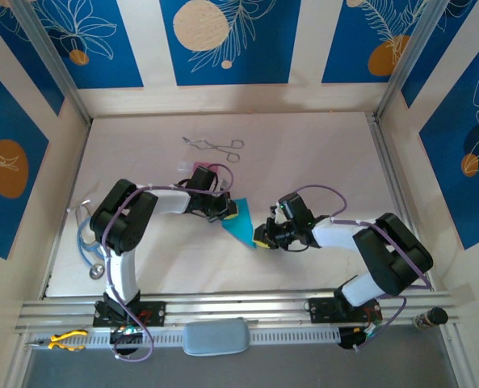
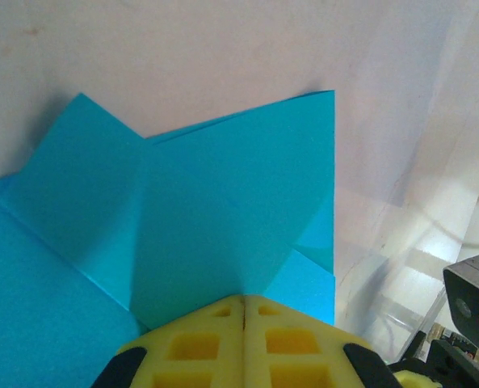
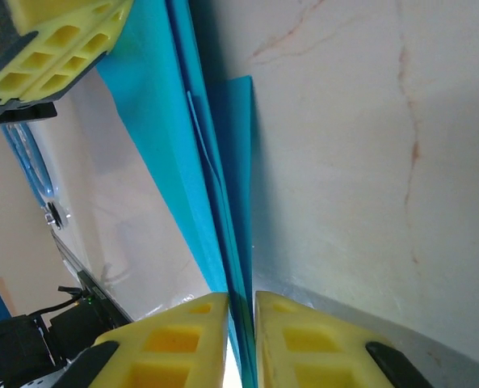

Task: Fold a paper plane with a square sheet of paper (pick it up from the middle)
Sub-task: Turn over the paper at the center of the table.

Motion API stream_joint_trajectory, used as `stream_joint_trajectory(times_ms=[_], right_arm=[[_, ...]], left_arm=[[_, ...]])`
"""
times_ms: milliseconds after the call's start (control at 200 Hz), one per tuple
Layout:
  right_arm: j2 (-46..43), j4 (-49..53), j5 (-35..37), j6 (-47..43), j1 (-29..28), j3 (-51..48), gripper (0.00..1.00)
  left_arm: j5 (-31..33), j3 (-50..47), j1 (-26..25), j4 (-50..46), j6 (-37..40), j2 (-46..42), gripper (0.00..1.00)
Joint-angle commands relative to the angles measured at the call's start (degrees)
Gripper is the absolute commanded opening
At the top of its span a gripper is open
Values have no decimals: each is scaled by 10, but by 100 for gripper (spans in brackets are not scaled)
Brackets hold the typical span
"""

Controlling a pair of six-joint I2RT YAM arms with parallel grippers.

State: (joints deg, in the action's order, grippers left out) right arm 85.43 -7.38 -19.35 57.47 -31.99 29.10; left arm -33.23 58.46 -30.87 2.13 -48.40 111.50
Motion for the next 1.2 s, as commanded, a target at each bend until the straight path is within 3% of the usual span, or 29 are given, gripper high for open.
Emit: stream_joint_trajectory(times_ms=[0, 180, 500, 705, 860, 1045, 1196], right_arm=[[9, -12, -16, -7, 3, -10, 12], [-1, -10, -20, -12, 4, -11, 5], [-99, 133, 65, -88, 3, 25, 3], [-188, 338, 219, -189, -5, 109, 3], [-207, 464, 344, -247, -19, 183, 2], [-170, 605, 565, -242, -70, 265, 2], [-96, 678, 676, -216, -119, 311, 2]], left_arm=[[-10, -11, 5, 10, -12, 1, 4], [-13, -13, 5, 21, -15, -15, 6], [22, -18, 6, 20, 0, -121, 30], [106, -21, 6, -43, 39, -199, 32], [189, -31, 8, -89, 59, -255, 33], [271, -63, 14, -109, 54, -316, 33], [330, -86, 21, -124, 47, -358, 34]])
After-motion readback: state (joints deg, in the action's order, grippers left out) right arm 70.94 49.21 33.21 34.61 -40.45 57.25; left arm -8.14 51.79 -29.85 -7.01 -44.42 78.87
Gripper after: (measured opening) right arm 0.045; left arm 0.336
